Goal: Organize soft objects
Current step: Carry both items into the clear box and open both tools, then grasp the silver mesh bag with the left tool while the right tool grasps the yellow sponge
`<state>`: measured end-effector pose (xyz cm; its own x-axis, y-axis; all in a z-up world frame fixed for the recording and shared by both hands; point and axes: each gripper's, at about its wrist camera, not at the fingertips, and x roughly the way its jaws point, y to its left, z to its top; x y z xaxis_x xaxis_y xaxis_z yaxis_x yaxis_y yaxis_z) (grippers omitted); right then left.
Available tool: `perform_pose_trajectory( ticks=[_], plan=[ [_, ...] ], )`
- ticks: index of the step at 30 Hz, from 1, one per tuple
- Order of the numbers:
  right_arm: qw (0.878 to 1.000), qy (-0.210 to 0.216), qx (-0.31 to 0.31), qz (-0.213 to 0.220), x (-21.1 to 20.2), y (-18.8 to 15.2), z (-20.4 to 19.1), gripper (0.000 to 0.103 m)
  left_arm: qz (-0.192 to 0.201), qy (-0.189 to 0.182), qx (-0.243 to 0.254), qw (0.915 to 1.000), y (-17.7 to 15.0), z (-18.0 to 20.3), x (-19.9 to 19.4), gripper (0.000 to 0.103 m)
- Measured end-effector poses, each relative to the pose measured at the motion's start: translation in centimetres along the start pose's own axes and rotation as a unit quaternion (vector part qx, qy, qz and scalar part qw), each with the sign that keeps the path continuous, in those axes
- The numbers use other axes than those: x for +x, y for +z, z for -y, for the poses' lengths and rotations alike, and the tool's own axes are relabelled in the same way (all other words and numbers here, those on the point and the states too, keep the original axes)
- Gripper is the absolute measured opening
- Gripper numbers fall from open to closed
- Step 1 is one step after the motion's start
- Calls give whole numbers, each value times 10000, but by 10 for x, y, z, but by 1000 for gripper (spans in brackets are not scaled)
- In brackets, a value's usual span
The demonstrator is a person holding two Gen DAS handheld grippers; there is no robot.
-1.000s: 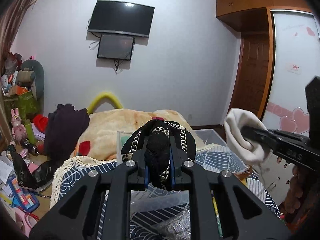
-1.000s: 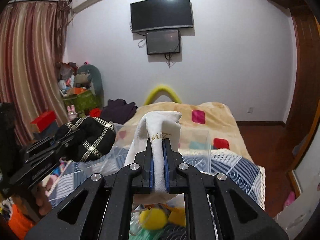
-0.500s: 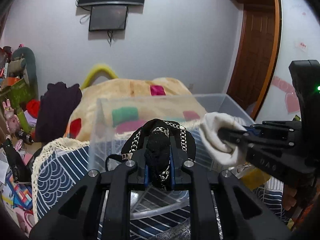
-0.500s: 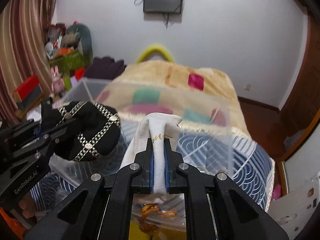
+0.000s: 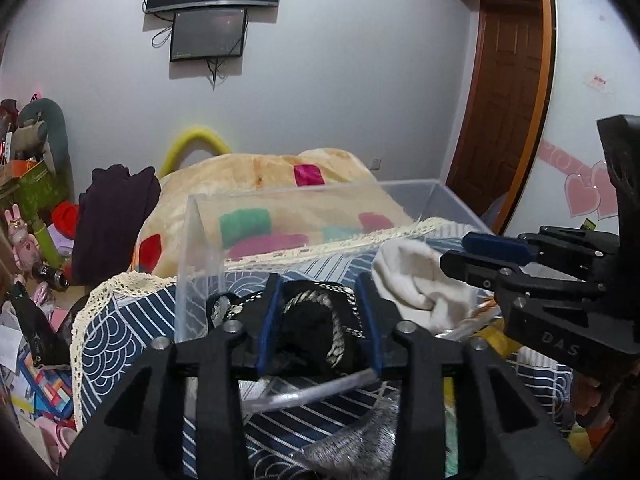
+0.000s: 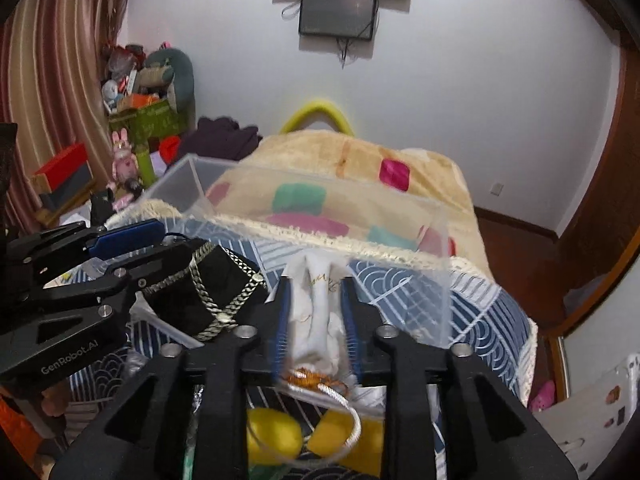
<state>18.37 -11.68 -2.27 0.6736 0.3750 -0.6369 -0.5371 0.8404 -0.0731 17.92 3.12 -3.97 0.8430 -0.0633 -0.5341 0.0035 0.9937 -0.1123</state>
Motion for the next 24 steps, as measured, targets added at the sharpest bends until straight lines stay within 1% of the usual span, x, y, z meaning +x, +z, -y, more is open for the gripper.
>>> perform_pose_trajectory(
  ticks=[2, 3, 5, 6, 8, 9, 11, 12, 14, 16, 20, 24],
  plan=[
    [9999, -15, 16, 161, -8, 1, -2, 45, 116, 36, 12, 9999, 2, 1, -9, 54],
    [9997, -35, 7, 259, -14, 2, -2, 48, 185, 53, 26, 9998, 3, 2, -14, 56],
    [9989, -79, 5, 453, -25, 2, -4, 57, 282, 60, 44, 9996, 5, 4, -24, 62],
    [9984, -98, 5, 561, -34, 0, -4, 59, 325, 51, 38, 9995, 6, 5, -30, 65],
    [9975, -91, 25, 705, -43, 0, -6, 67, 416, 53, 15, 9991, 7, 6, -41, 77],
    [9969, -96, 39, 778, -48, -1, -6, 69, 474, 77, 15, 9988, 7, 8, -45, 81],
    [9955, -144, 47, 932, -59, -4, -6, 73, 624, 149, 29, 9979, 5, 10, -57, 97],
    [9951, -170, 48, 977, -62, -5, -6, 75, 686, 178, 34, 9975, 4, 11, -62, 100],
    [9943, -210, 56, 1042, -67, -10, -7, 80, 796, 228, 45, 9966, 0, 13, -70, 102],
    [9938, -281, 74, 1077, -70, -17, -6, 80, 785, 220, 74, 9966, -5, 14, -74, 102],
    [9943, -349, 123, 1000, -68, -29, -6, 80, 612, 216, 67, 9979, -22, 18, -72, 102],
    [9958, -422, 158, 795, -58, -45, -8, 80, 362, 138, -29, 9992, -38, 18, -62, 102]
  ],
)
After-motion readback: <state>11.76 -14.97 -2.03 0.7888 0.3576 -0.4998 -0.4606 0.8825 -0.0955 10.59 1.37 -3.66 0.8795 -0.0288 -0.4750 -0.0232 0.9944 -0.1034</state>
